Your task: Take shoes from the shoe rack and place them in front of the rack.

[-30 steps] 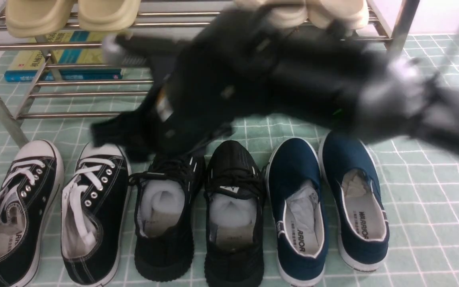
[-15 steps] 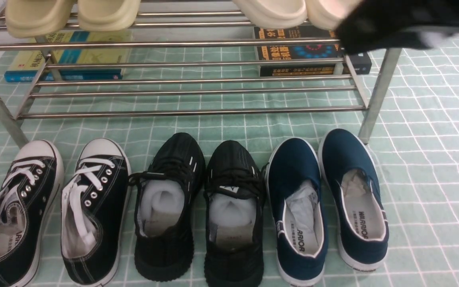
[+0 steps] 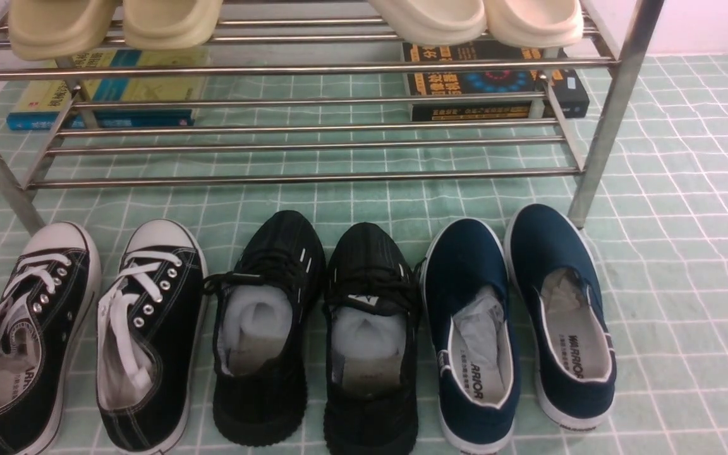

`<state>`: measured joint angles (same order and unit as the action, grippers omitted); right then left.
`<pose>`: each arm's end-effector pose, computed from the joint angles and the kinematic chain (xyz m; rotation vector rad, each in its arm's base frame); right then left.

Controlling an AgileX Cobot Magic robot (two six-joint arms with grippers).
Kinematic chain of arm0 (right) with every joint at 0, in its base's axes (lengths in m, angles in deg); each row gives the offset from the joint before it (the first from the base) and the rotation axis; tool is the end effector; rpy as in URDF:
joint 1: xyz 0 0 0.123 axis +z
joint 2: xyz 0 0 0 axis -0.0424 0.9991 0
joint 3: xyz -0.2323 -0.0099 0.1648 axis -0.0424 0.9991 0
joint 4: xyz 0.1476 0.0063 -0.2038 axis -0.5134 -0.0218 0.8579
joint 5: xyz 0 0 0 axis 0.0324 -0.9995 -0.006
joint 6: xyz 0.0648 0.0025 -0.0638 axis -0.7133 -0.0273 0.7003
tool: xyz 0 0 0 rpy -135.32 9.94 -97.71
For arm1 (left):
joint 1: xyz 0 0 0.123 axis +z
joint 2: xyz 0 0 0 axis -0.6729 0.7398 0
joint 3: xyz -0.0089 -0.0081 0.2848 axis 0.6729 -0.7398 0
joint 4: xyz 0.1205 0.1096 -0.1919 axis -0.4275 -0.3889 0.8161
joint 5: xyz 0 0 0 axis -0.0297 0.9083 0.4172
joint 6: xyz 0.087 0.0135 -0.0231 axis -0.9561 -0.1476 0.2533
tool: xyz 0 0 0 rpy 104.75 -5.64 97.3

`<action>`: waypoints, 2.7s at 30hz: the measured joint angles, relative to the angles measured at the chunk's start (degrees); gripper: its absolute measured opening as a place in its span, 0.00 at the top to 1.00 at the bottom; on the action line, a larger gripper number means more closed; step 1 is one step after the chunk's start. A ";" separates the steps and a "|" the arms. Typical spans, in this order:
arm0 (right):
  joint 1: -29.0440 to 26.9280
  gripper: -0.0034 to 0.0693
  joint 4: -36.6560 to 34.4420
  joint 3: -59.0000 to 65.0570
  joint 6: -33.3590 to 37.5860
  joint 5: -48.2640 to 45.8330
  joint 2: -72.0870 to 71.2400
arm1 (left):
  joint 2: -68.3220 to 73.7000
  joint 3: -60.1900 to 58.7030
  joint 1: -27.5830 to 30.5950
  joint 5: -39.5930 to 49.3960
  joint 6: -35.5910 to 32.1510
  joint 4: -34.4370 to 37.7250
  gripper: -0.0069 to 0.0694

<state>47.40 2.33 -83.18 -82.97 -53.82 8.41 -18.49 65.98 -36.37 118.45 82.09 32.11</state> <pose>0.0741 0.0852 0.3727 -0.7601 1.8838 0.5989 0.1693 0.0386 0.4755 -0.3769 2.2344 0.2532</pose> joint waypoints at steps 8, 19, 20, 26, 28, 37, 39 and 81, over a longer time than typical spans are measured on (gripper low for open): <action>0.00 0.96 0.00 16.62 0.00 23.39 -5.57 | 0.00 0.00 0.00 0.00 0.00 0.87 0.83; 0.00 0.95 0.05 17.03 0.00 25.05 -6.41 | 0.00 -1.53 0.00 0.01 0.13 0.94 0.82; 0.00 0.95 0.05 17.03 0.00 25.05 -6.41 | 0.00 -1.52 0.00 0.01 0.13 0.94 0.82; 0.00 0.95 0.25 17.03 0.00 25.09 -6.48 | 0.00 -1.66 0.00 0.01 0.13 1.18 0.82; 0.00 0.95 0.20 17.03 0.00 25.09 -6.48 | 0.00 -1.66 0.00 0.01 0.13 1.18 0.82; 0.00 0.94 0.20 17.03 0.00 25.16 -6.95 | 0.00 -1.66 0.00 0.01 0.13 1.28 0.82; 0.00 0.93 0.25 17.08 0.00 25.16 -7.88 | 0.00 -1.66 0.00 0.01 0.13 1.23 0.82; -41.59 0.86 -1.04 47.45 0.00 16.88 -36.55 | 0.00 -1.71 0.00 0.07 0.13 5.52 0.79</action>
<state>5.81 1.29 -35.73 -82.97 -36.94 -28.14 -18.49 64.27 -36.37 118.52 82.22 37.63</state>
